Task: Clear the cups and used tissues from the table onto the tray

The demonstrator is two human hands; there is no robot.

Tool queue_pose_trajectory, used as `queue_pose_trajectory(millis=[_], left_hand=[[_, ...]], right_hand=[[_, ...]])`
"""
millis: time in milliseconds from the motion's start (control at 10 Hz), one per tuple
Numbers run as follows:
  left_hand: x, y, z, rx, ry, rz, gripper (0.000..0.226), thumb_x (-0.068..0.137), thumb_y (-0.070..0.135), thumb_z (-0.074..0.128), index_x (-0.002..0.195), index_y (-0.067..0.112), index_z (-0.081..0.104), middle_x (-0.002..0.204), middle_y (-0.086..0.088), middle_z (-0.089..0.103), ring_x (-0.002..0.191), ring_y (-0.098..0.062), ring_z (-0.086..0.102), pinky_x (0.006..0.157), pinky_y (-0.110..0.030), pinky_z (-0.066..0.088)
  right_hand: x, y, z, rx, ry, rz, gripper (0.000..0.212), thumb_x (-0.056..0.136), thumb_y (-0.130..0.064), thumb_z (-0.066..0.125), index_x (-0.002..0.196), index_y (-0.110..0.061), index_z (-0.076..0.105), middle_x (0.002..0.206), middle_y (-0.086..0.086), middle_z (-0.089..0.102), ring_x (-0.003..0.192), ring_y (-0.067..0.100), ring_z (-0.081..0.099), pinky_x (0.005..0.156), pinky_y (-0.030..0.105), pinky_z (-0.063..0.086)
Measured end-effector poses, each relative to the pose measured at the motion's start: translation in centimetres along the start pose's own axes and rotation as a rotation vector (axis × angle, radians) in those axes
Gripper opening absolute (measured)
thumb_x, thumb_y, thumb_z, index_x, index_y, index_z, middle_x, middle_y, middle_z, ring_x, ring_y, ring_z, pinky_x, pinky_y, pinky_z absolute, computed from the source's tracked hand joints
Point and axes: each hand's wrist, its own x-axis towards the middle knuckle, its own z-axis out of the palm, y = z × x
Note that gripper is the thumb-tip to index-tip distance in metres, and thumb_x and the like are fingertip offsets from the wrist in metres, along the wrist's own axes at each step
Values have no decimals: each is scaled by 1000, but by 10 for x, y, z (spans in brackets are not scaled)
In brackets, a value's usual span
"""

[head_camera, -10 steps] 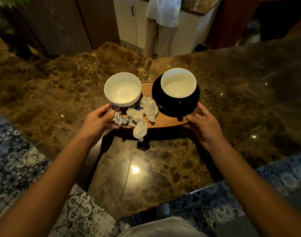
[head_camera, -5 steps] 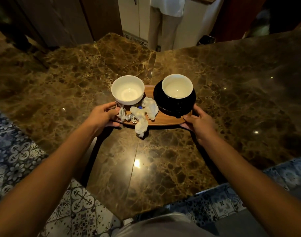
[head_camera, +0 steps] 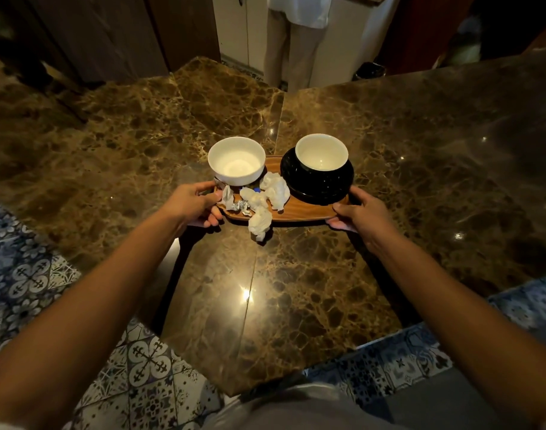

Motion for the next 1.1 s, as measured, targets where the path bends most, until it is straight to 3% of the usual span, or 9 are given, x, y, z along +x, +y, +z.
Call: queue_pose_trajectory(millis=[300, 500, 900, 1000, 1100], left_hand=[[1, -6, 1, -48, -13, 2, 56, 105, 8, 52, 158, 15, 35, 58, -11, 67, 40, -14, 61, 41, -23, 52], [-2, -6, 2, -36, -26, 4, 67, 104, -1, 49, 162, 19, 21, 74, -20, 68, 46, -17, 67, 47, -26, 58], [-14, 2, -3, 19, -7, -8, 64, 103, 5, 55, 160, 22, 30, 76, -19, 65, 41, -12, 63, 41, -23, 53], [-20, 4, -2, 21, -6, 5, 64, 103, 6, 57, 159, 22, 32, 75, -17, 66, 43, -15, 63, 42, -25, 53], [-36, 0, -10, 9, 29, 21, 63, 102, 16, 61, 158, 19, 31, 67, -14, 64, 42, -17, 58, 40, -23, 48]], right_hand=[[4, -9, -6, -145, -65, 54, 73, 94, 2, 66, 156, -21, 36, 88, 21, 75, 65, 22, 74, 57, 30, 63], [-3, -10, -6, -227, -88, 48, 79, 92, -1, 70, 157, -24, 32, 86, 21, 75, 64, 23, 71, 58, 31, 63], [-19, -14, -3, -336, -40, 40, 79, 92, -8, 73, 157, -26, 32, 86, 20, 73, 59, 21, 69, 53, 30, 61], [-29, -22, 0, -372, -78, 25, 56, 94, -14, 71, 145, -19, 49, 89, 23, 73, 61, 23, 69, 55, 32, 61], [-41, -31, -5, -383, -30, 22, 25, 98, -26, 65, 115, -7, 60, 85, 22, 70, 59, 24, 66, 57, 34, 59]])
